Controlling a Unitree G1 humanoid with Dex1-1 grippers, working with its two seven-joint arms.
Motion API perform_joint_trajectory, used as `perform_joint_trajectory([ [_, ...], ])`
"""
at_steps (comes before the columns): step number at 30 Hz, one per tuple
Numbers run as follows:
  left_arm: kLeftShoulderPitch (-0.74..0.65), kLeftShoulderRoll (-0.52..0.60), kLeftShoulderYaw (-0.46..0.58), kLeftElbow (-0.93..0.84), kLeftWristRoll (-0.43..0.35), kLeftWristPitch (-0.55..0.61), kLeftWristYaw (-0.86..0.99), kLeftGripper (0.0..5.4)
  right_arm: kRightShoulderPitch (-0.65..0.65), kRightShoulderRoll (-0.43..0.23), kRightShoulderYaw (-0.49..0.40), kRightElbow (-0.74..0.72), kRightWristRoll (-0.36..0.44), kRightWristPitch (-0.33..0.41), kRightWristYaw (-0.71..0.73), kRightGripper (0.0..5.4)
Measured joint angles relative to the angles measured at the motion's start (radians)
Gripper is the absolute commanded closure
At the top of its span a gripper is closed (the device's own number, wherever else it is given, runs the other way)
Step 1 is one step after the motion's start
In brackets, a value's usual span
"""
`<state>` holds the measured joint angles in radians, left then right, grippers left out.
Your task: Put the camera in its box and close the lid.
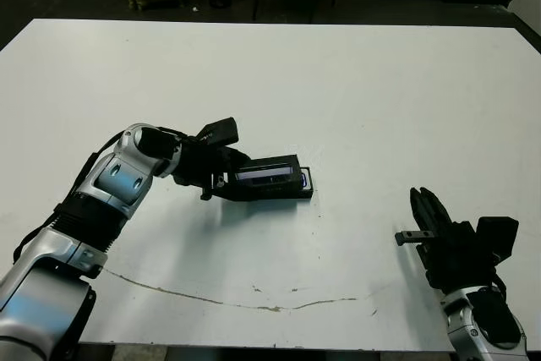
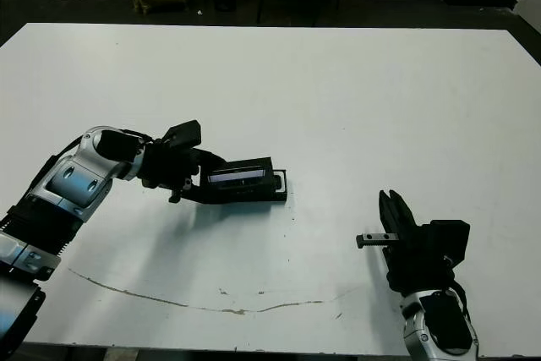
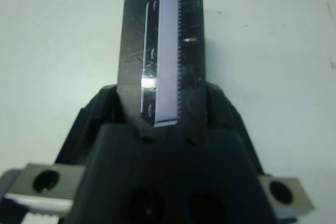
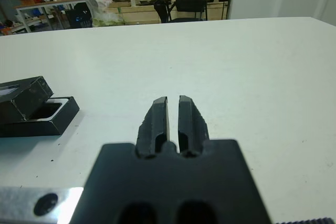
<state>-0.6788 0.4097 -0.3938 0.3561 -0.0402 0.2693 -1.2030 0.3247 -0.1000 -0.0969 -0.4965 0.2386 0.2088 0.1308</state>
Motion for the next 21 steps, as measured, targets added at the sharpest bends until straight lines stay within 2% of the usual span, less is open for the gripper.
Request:
perform_joint_trajectory([
  [14,0.0,-0.019,0.003,0.055,0.003,-0.069,0.0,2.86,0.002,0.0,0.0,-0.031,0.002,0.05,-0.016,5.4],
  [21,-0.026,-0.026,-0.011,0.08,0.028,-0.07,0.0,2.86,0.005,0.0,0.0,-0.033,0.002,0.051,-0.014,5.4],
])
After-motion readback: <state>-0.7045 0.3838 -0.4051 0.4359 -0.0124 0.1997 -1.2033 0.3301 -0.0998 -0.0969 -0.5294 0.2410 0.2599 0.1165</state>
